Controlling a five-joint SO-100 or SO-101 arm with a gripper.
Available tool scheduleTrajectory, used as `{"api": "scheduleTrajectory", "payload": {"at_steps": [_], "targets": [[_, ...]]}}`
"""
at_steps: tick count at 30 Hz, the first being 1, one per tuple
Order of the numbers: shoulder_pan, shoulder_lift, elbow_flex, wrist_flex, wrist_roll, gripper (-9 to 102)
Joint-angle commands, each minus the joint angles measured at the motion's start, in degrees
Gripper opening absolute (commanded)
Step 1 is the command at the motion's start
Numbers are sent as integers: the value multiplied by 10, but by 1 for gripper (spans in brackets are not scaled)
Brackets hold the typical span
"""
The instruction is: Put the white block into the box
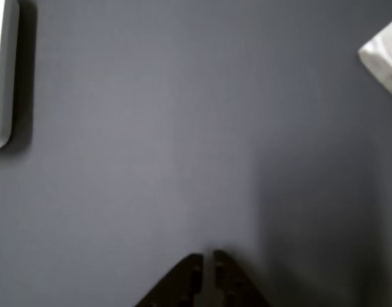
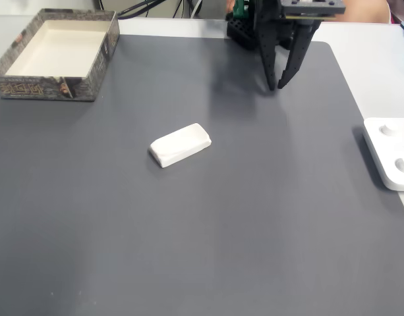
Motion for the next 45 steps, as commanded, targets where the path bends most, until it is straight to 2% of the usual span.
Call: {"api": "scheduleTrajectory", "payload": {"at_steps": [1, 7, 16, 23, 31, 36, 45], "targets": [[18, -14, -12, -4, 6, -2], [40, -116, -116, -2, 30, -2], [49, -270, -374, 5, 40, -2], [91, -381, -515, 90, 46, -2], [192, -574, -663, 98, 4, -2], [207, -715, -798, 206, 19, -2], [214, -846, -864, 208, 3, -1]]}}
